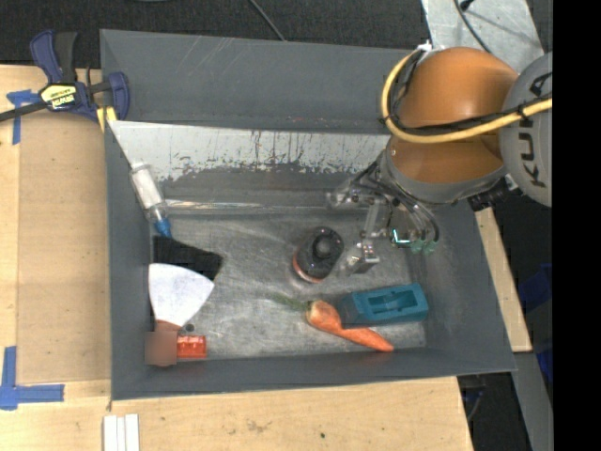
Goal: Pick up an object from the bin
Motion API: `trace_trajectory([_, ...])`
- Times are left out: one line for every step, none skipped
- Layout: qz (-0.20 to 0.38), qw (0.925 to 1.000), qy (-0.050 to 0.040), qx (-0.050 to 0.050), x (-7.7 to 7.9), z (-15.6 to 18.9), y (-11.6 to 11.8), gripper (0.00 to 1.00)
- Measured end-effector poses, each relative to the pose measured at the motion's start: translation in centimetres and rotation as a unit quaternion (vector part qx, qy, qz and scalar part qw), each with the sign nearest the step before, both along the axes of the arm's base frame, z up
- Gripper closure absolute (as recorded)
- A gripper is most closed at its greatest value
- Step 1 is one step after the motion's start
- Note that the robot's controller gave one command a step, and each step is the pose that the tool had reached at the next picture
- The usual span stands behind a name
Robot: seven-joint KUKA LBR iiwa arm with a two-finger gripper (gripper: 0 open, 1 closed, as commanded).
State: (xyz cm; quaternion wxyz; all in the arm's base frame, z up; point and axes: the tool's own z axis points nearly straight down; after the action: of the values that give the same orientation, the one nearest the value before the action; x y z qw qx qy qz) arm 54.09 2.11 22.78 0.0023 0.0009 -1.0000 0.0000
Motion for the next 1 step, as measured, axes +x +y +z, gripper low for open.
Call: trace_trajectory([0.000, 1.0000, -0.0040, 0.000, 0.16, 0.39, -0.01, 0.00])
